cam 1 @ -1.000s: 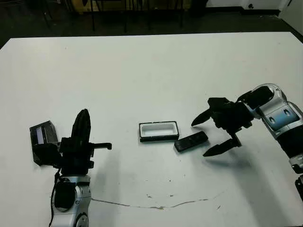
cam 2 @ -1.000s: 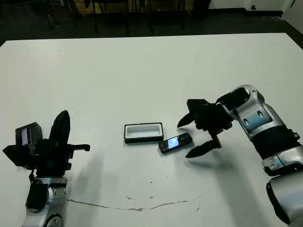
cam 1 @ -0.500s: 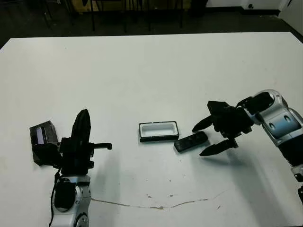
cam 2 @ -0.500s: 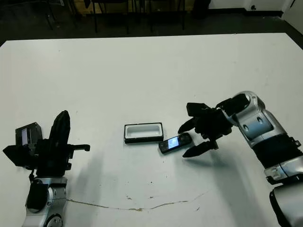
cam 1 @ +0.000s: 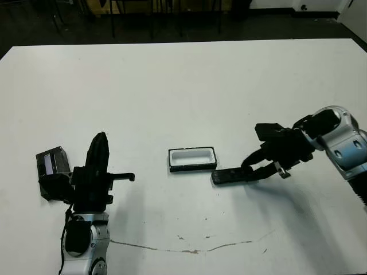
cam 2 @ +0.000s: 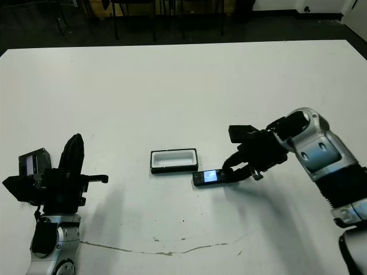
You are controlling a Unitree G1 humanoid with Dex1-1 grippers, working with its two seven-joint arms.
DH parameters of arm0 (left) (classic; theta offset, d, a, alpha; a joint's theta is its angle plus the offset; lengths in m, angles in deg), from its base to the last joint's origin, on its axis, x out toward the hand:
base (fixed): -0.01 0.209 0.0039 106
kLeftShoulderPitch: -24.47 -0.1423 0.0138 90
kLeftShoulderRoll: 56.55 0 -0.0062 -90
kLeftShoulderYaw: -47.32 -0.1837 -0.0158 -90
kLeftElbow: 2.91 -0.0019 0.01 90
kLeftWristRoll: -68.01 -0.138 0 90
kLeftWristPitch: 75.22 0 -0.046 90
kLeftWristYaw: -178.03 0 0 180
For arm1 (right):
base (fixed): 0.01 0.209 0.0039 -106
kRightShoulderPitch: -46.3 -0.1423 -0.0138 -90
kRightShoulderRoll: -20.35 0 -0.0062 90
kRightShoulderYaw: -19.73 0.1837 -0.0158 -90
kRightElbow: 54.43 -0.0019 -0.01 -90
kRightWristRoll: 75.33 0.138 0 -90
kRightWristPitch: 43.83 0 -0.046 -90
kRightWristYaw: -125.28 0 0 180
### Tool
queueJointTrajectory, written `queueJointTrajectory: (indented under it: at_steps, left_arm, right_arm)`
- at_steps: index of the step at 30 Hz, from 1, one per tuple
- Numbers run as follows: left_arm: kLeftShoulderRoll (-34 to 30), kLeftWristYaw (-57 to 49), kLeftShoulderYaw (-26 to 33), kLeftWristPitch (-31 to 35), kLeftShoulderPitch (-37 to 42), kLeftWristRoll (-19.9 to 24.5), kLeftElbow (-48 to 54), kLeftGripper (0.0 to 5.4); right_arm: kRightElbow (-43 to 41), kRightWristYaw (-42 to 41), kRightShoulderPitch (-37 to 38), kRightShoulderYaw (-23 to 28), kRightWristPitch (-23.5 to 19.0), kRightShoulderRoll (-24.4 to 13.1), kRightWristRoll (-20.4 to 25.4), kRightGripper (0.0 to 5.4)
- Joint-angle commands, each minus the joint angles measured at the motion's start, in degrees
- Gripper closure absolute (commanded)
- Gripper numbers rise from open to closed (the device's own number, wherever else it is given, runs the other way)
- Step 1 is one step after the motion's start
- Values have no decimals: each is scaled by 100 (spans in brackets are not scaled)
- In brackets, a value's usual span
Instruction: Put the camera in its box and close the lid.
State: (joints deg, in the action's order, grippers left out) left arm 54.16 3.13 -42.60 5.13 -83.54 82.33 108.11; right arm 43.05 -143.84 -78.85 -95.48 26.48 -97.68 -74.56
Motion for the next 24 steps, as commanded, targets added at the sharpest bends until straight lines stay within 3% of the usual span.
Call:
queueJointTrajectory:
  at_steps: [1,8,10,12,14,19,24]
  left_arm:
    - [-45,0,25,35,-161,-28,-42,540]
    - [-52,22,26,79,-143,38,-22,540]
    - [-57,26,29,82,-140,44,-24,540]
    - [-58,17,29,102,-140,42,-15,540]
    - [-72,32,29,90,-134,32,-29,540]
    - [-79,25,14,111,-135,-1,-16,540]
    - [-64,23,11,107,-143,10,-19,540]
  right_arm:
    - [-341,189,185,14,-258,-219,-150,504]
    - [-656,171,122,115,-1002,-358,18,515]
    - [-826,289,146,167,-1021,-428,-19,515]
    - [-752,306,196,312,-955,-373,164,515]
    - [-374,241,241,582,-1218,-188,600,515]
    - [186,272,248,909,-1191,-4,1086,519]
    - [790,47,167,1086,-776,229,1387,526]
